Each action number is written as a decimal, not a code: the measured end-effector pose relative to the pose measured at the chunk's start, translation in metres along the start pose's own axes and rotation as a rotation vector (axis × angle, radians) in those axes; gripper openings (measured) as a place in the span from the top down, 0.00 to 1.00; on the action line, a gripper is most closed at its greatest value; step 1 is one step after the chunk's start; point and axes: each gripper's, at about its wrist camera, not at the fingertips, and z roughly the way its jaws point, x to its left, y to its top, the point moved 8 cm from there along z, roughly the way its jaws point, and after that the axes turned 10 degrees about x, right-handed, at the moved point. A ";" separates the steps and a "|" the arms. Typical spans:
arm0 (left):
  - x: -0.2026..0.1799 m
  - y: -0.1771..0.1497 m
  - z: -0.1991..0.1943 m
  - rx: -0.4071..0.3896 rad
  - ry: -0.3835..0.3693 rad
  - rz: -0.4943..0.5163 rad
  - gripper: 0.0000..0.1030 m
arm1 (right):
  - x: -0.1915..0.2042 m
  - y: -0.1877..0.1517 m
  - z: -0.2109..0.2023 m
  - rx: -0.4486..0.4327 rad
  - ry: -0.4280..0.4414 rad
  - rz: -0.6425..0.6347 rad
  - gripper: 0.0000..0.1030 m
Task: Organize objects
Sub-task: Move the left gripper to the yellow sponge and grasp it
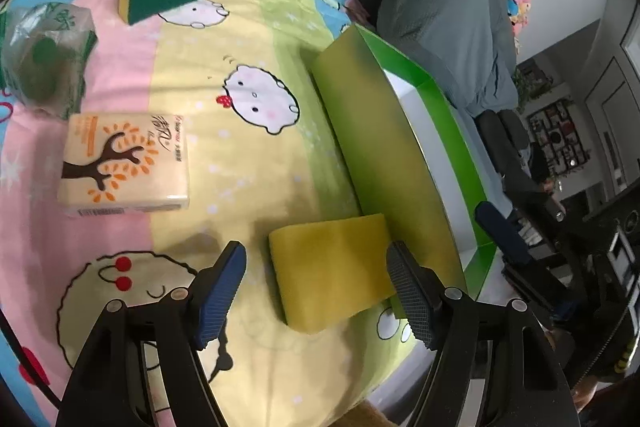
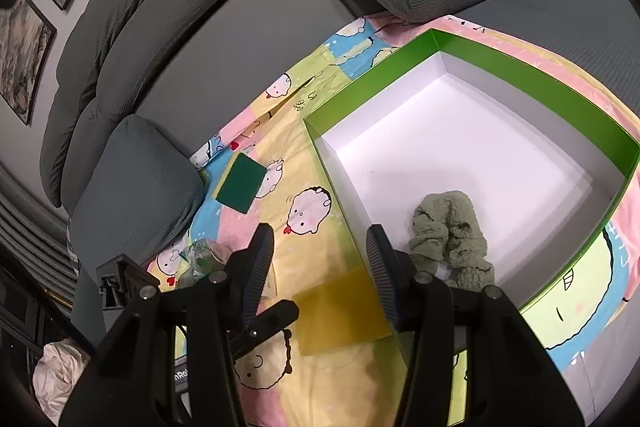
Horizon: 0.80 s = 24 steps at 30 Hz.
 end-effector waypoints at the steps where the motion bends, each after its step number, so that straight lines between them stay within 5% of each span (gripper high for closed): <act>1: -0.002 -0.002 0.004 0.013 -0.004 0.004 0.29 | 0.000 0.000 0.000 -0.001 -0.001 -0.001 0.54; 4: -0.013 -0.010 0.021 0.052 -0.011 0.043 0.37 | 0.002 -0.001 0.002 0.005 -0.002 -0.003 0.54; 7: -0.010 -0.010 0.027 0.007 0.126 0.080 0.56 | 0.004 -0.002 0.004 0.011 -0.001 -0.011 0.54; 11: -0.002 -0.011 0.017 -0.023 0.116 0.048 0.71 | 0.006 -0.003 0.006 0.018 0.007 -0.016 0.54; 24: 0.050 -0.004 -0.064 -0.163 0.205 -0.048 0.75 | 0.054 -0.027 0.054 0.175 0.069 -0.130 0.54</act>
